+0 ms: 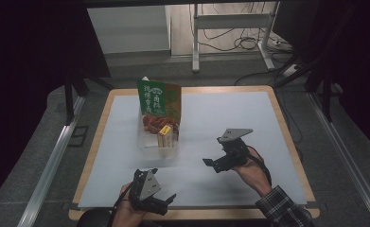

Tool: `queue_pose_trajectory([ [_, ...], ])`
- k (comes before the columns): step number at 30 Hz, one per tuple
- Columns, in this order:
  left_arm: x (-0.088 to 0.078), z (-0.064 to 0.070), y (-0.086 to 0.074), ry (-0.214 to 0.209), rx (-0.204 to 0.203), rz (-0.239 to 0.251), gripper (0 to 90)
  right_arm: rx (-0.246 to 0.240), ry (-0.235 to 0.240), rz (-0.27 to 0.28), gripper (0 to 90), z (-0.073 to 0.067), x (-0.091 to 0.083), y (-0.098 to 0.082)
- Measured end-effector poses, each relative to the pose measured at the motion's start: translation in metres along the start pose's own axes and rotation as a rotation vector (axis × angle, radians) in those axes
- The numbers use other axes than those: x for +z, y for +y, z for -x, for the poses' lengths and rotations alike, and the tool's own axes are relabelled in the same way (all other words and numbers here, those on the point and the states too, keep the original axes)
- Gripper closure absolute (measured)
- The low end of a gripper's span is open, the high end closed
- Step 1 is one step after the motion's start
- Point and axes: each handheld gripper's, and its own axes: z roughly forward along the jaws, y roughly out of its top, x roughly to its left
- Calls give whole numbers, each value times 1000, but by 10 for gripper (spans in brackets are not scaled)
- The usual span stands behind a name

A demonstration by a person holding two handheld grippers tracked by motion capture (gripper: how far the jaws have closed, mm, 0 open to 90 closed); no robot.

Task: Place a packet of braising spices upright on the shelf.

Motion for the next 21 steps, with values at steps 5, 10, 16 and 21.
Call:
queue_pose_trajectory([
  [5,1,0,0,-1,3,-6,4,2,-27,0,8,3,-10,-15],
  [10,1,1,0,2,3,-9,5,10,-56,-10,7,6,-17,-29],
  [16,3,-2,-2,5,-8,-29,5,25,-80,-35,7,10,-22,-47],
  [21,3,-4,-1,10,-40,-34,6,32,-90,-66,7,14,-21,-56],
])
